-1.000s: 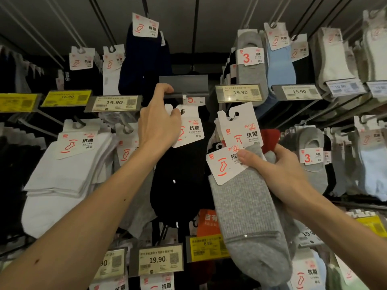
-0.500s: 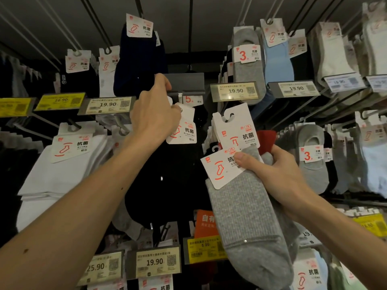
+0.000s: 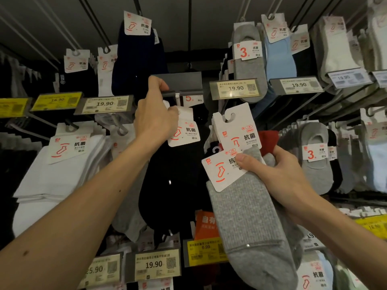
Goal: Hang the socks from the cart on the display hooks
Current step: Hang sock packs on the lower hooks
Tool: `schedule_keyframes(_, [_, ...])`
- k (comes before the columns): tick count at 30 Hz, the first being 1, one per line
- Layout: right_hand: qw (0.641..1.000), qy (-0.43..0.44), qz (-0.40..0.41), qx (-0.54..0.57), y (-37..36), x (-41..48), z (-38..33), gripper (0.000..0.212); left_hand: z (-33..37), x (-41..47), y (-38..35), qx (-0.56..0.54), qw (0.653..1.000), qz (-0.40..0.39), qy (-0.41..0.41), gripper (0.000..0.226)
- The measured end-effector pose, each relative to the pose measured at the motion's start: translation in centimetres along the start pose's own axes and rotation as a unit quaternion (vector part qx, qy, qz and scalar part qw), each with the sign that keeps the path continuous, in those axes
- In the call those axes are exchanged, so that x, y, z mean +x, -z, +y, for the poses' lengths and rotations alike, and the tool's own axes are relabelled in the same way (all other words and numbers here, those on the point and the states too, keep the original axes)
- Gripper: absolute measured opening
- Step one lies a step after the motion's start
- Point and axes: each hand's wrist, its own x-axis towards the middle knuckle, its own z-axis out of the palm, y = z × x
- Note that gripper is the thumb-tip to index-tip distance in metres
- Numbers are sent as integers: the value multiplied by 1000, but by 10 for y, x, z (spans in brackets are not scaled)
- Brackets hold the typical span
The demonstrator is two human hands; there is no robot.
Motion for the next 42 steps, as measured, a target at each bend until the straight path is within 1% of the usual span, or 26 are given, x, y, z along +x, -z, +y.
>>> schedule_keyframes(3, [1000, 4, -4, 5, 1, 0, 0, 23, -3, -2, -7, 8, 1000, 0, -11, 39])
schedule_keyframes(8, [1000, 2, -2, 5, 2, 1, -1, 22, -15, -15, -11, -91, 994, -13, -56, 44])
schedule_keyframes(9, [1000, 1, -1, 3, 2, 1, 0, 22, -22, -19, -11, -110, 991, -29, -65, 49])
schedule_keyframes(10, [1000, 1, 0, 1, 2, 1, 0, 23, -30, -22, -10, -133, 987, -55, -72, 59])
schedule_keyframes(12, [1000, 3, 5, 0, 2, 1, 2, 23, -44, -25, -8, -169, 976, -120, -73, 91])
schedule_keyframes(13, [1000, 4, 5, 2, 2, 0, 2, 22, -50, -24, -8, -168, 973, -144, -72, 104])
schedule_keyframes(15, [1000, 2, 2, 3, 1, 0, 2, 20, -54, -23, -8, -147, 974, -159, -72, 116])
schedule_keyframes(18, [1000, -3, -4, 2, -3, -2, 3, 23, -54, -23, -12, -79, 983, -139, -92, 123])
schedule_keyframes(21, [1000, -4, -4, -9, -5, -6, 2, 23, -57, -23, -18, -49, 985, -122, -112, 129])
schedule_keyframes(24, [1000, -5, 2, -13, -7, -14, 3, 21, -57, -22, -18, -28, 985, -124, -113, 133])
schedule_keyframes(28, [1000, -14, 18, -8, -5, -28, 2, 23, -57, -28, -8, -21, 984, -142, -101, 126])
schedule_keyframes(30, [999, -22, 21, -8, -3, -37, 3, 26, -55, -39, 1, -12, 986, -142, -85, 116])
schedule_keyframes(32, [999, -31, 24, -12, -2, -46, 6, 27, -56, -56, 9, -6, 989, -134, -64, 91])
schedule_keyframes(35, [998, -44, 30, -19, -3, -58, 10, 28, -52, -92, 24, -21, 992, -99, -80, 34])
schedule_keyframes(36, [998, -49, 31, -23, -4, -62, 11, 29, -47, -107, 30, -40, 991, -96, -80, 18])
schedule_keyframes(37, [998, -54, 32, -25, -5, -67, 12, 29, -41, -123, 35, -64, 989, -113, -69, 6])
schedule_keyframes(38, [997, -56, 36, -26, -6, -71, 14, 28, -36, -138, 39, -95, 984, -143, -43, 9])
schedule_keyframes(39, [997, -59, 40, -26, -8, -77, 15, 28, -31, -154, 42, -128, 974, -185, -6, 18])
schedule_keyframes(42, [996, -64, 53, -46, -12, -91, 20, 26, -18, -187, 50, -195, 924, -308, 118, 49])
